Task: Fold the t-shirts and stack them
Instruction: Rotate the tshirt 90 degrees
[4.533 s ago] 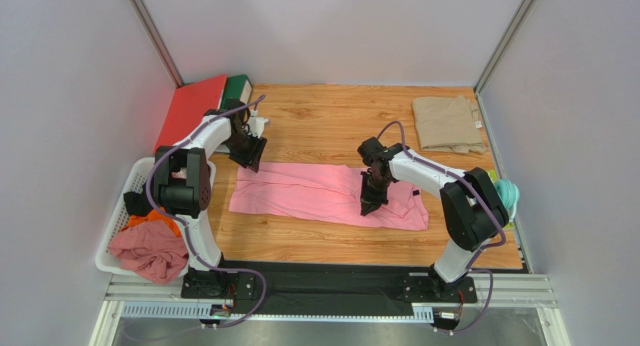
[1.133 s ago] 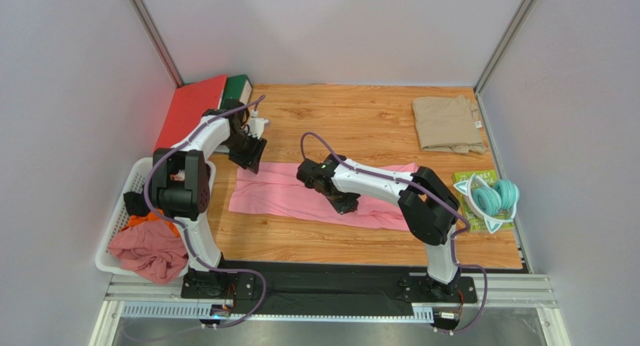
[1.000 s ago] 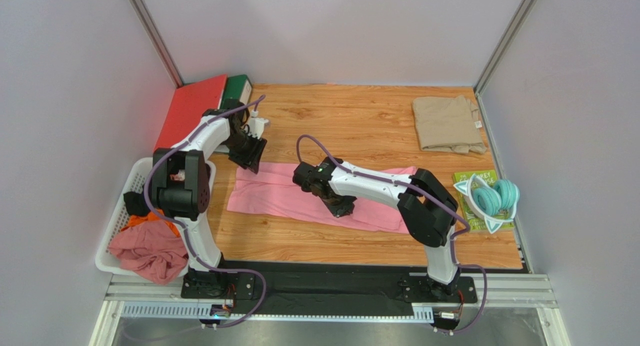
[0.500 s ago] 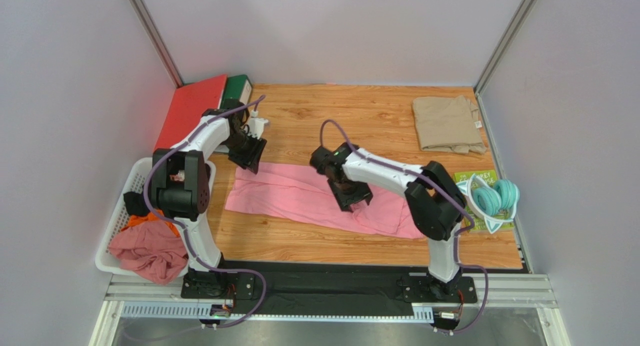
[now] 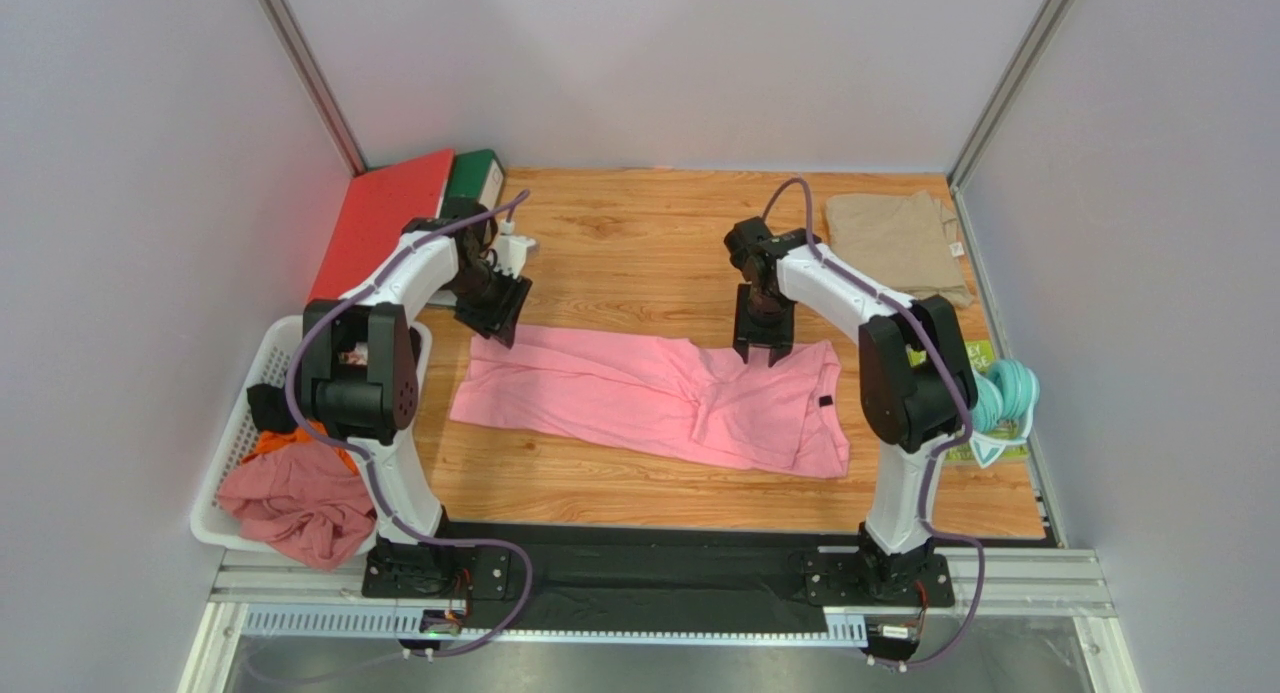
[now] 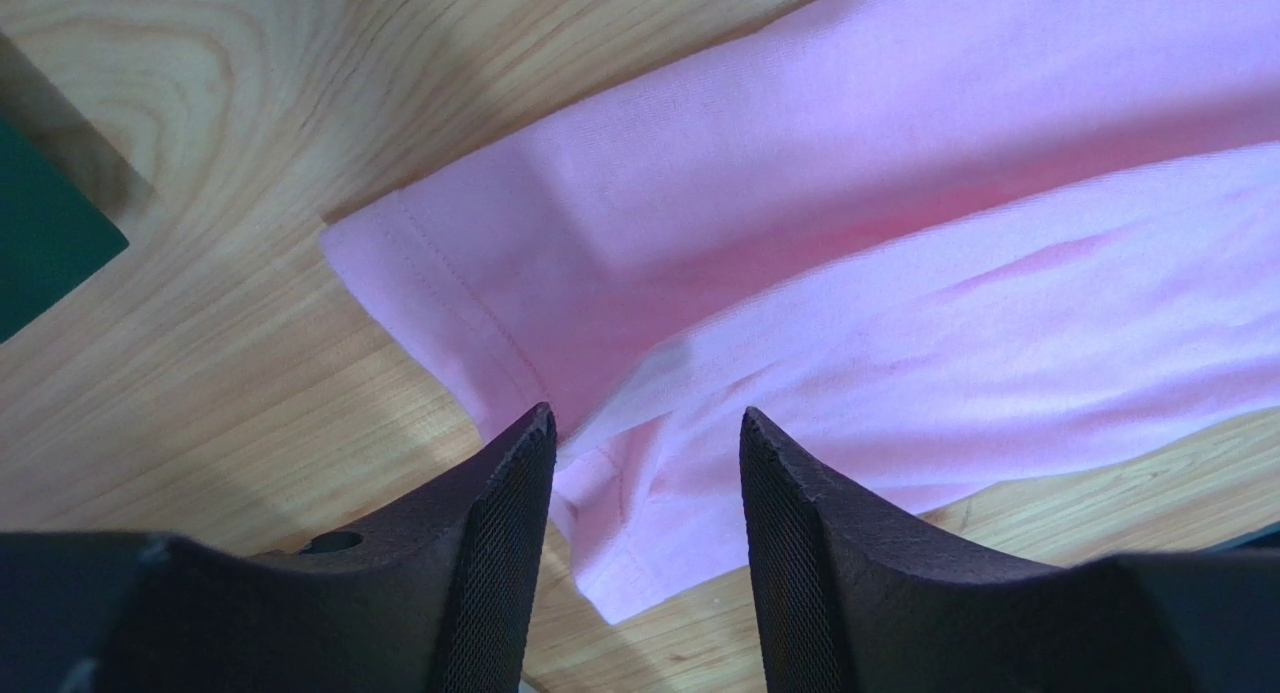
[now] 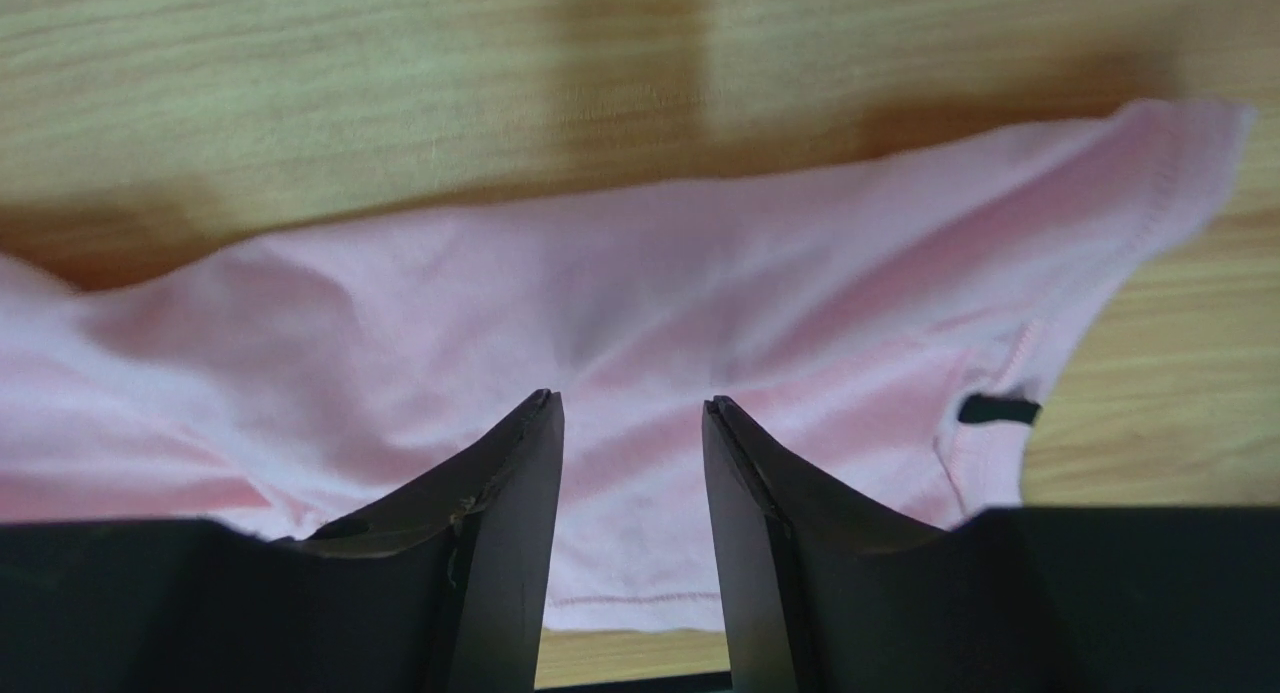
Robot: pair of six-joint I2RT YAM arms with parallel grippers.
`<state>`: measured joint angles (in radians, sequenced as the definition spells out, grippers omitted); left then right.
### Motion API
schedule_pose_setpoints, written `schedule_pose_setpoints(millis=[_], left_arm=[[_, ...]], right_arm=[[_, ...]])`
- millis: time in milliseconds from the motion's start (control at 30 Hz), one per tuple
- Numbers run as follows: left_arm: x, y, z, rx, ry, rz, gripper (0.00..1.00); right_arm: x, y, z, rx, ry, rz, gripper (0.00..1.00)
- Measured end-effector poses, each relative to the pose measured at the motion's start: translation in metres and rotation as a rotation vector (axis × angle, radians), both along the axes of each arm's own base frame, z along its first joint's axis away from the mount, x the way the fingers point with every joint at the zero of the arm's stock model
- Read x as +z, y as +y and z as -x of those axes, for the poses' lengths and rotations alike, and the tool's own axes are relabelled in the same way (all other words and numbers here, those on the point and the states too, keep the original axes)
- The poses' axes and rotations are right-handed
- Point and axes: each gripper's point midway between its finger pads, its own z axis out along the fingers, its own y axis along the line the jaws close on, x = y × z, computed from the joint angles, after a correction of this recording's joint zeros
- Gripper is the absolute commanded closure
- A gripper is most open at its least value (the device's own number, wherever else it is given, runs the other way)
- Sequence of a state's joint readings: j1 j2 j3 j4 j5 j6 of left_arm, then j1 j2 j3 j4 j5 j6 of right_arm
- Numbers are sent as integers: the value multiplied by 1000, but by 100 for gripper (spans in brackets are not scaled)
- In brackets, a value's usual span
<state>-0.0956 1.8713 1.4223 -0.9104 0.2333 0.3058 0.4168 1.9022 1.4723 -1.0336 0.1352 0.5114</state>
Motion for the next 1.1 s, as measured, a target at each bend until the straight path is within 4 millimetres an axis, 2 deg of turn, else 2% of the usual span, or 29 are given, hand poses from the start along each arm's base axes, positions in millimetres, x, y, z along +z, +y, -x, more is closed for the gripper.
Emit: schedule_pose_setpoints(millis=[167, 333, 467, 567, 700, 767, 900, 1100], left_arm=[[-2, 6, 2, 6, 8, -7, 44], [-5, 11, 4, 14, 17, -10, 44], [-3, 11, 1, 15, 19, -6, 44], [5, 6, -18, 16, -6, 12, 44], [18, -1, -47, 21, -58, 38, 44], [19, -4, -52, 22, -67, 44, 44], [13, -11, -50, 10, -45, 51, 44], [-6, -14, -34, 0, 13, 46, 44]], right_arm=[[-35, -9, -6, -65, 80, -31, 58], [-41, -29, -13, -140, 92, -61, 58], [-41, -31, -16, -170, 97, -126, 57], [-36, -27, -17, -178, 88, -178, 57], [-19, -20, -21, -189, 52, -242, 57], [-10, -18, -22, -191, 25, -267, 58], [-2, -22, -12, -202, 9, -280, 58], [-17, -32, -1, -228, 53, -253, 58]])
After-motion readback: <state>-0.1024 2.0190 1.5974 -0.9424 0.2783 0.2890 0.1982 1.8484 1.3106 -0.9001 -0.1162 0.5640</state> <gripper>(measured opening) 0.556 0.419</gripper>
